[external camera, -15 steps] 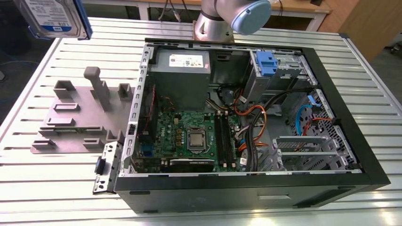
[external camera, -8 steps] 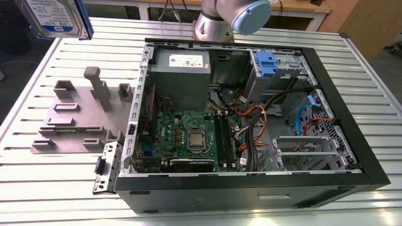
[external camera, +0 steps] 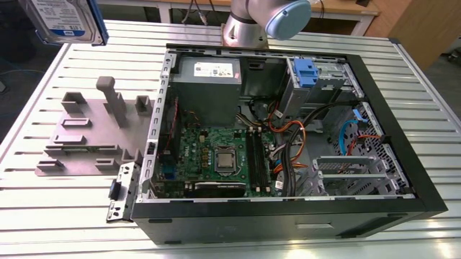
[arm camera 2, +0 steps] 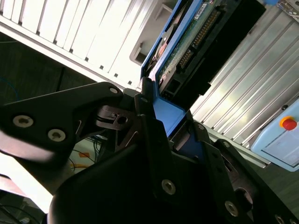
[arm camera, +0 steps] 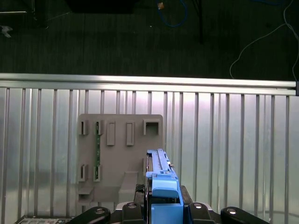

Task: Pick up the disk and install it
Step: 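Pick up the disk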

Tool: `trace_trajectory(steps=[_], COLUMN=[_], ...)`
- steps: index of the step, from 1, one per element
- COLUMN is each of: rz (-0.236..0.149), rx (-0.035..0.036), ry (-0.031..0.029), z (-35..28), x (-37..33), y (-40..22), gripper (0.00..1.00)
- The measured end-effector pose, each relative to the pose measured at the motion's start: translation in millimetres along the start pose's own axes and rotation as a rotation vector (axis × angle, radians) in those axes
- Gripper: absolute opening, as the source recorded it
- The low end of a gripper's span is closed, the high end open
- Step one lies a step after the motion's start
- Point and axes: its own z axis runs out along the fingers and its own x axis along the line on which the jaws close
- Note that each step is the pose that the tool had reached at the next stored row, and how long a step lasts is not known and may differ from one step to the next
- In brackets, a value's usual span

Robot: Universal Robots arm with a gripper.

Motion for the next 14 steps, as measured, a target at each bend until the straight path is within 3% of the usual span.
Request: trace_trajectory(steps=[14], rz=[-0.002], rx=[-0.0001], ry=[0.0], z=[-0.1], x=[0.1], y=[-4.0], gripper=[0.36])
